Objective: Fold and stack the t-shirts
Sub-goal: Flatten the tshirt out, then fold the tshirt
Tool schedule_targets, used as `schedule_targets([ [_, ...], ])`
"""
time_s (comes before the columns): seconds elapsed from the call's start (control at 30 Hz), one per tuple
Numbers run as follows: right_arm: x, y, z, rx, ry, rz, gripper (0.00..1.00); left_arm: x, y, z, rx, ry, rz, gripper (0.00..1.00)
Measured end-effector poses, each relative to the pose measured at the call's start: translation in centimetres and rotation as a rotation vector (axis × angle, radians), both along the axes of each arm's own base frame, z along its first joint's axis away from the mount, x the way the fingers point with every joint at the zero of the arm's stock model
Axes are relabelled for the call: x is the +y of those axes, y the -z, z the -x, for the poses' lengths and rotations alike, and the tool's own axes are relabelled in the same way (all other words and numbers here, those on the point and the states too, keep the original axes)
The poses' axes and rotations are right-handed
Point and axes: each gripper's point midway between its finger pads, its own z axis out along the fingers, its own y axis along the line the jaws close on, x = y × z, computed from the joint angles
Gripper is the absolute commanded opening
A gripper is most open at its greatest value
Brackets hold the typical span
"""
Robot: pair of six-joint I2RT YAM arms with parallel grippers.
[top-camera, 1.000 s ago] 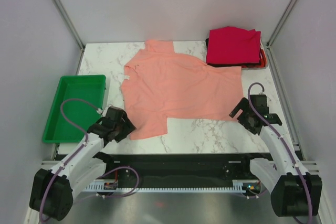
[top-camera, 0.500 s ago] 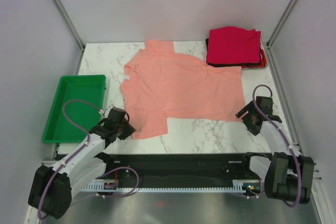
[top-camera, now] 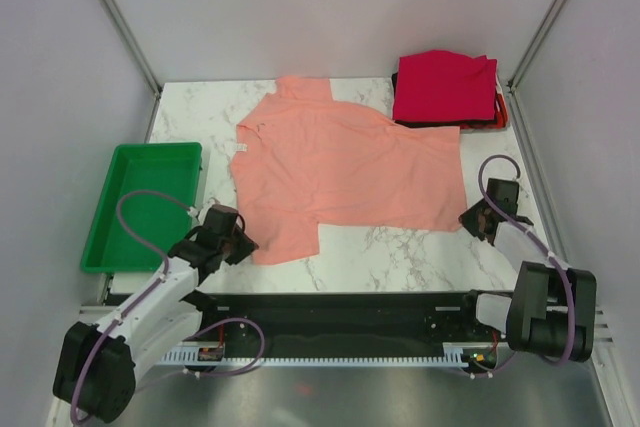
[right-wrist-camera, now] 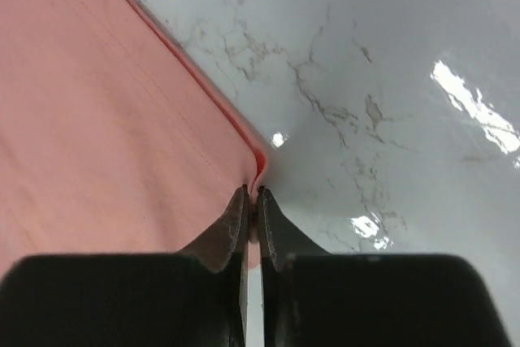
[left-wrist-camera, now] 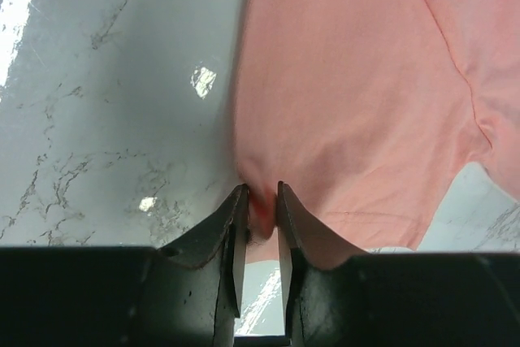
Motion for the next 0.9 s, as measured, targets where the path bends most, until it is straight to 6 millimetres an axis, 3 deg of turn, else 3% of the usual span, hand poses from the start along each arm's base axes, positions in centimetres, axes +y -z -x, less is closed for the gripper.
schedule_targets([
  [0.03,0.1,0.0,0.2,-0.001,0.002,-0.003,0.0,0.0,-0.1,0.0,-0.006,0.001,0.002,0.24],
  [0.2,0.7,-1.0,2.2,0.003,0.001,-0.017,0.0,-0.3,-1.5,-0.2,-0.054,0.009,0.029,0.02],
  [0.3,0.9,-2.4,2.9,-0.024,0.007,-0.019,0.0,-0.6,-3.5,-0.4,-0.1,0.019,0.054,0.02],
  [0.53,0.3,-7.0,4.2,-0.061,0.081,-0.002,0.0,-0.3,-11.6,-0.5,-0.281,0.009,0.109,0.02],
  [0.7,-0.6,-12.3,4.6,-0.161,0.129,0.049,0.0,-0.3,-19.3,-1.0,-0.38,0.015,0.126,0.02],
  [0.8,-0.8,-13.4,4.4,-0.163,0.126,0.056,0.0,-0.3,-23.0,-2.1,-0.429,0.028,0.102,0.02],
  [0.9,-1.0,-13.2,3.5,-0.116,0.109,0.061,0.0,-0.6,-24.6,-4.1,-0.423,0.042,0.05,0.02],
])
